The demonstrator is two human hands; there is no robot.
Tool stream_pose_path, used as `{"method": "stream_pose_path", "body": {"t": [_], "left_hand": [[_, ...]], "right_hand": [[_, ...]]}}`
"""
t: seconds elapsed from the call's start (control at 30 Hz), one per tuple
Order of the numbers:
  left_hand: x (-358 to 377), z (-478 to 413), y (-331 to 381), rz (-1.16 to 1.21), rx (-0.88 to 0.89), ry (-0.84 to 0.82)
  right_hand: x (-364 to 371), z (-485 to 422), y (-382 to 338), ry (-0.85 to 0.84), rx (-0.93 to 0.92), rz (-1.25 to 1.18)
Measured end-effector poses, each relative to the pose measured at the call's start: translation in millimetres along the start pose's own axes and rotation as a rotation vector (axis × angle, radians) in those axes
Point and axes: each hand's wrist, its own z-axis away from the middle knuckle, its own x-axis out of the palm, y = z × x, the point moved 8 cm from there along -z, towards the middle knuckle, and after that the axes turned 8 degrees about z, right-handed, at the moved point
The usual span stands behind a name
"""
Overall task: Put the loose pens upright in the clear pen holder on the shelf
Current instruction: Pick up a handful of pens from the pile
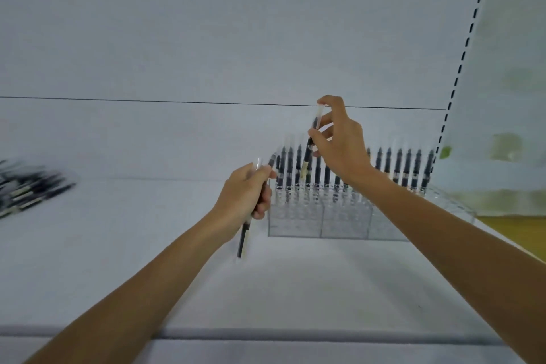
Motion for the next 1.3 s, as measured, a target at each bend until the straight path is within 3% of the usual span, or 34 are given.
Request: {"method": "stream_pose_path", "body": {"t": [0.2, 0.4, 0.5, 0.57, 0.73, 0.83, 0.97, 1.07, 1.17, 1.3], "left_hand": [[12.0, 4.9, 4.0, 0.03, -0.005, 0.069], [14.0, 9.7, 8.4, 0.018, 0.012, 0.107], [15.0, 11.1, 9.3, 0.032, -0.002, 0.124], [18.8, 10.5, 11.6, 0.047, -0.009, 0.121], [44.2, 13.7, 19.4, 0.055, 0.006, 0.019], [57.9, 19.2, 15.1, 0.025, -0.011, -0.041], [56.6, 25.6, 3.7, -0.067, -0.029, -0.004], [50.6, 29.1, 8.4, -0.231, 0.08, 0.048], [45.4, 28.6, 6.6, -0.24, 0.097, 0.085], [40.0, 30.3, 1.9, -0.121, 0.034, 0.079]], "right_hand": [[6.7, -0.6, -3.8, -0.101, -0.112, 0.024], [38.0, 23.7, 2.5, -0.384, -0.106, 0.093], [21.1, 17.5, 2.4, -0.165, -0.11, 0.221], [10.2, 14.8, -1.9, -0.068, -0.107, 0.179], [18.5, 20.6, -9.5, -0.289, 0.105, -0.276], [14.0, 25.4, -10.2, -0.28, 0.21, -0.465], [-21.9, 12.0, -10.5, -0.06, 0.128, -0.486], [-39.0, -2.0, -4.6, 0.065, 0.083, -0.474], [-33.3, -4.5, 3.8, 0.107, 0.047, -0.361], [-13.2, -1.3, 14.0, 0.025, -0.015, -0.221]]}}
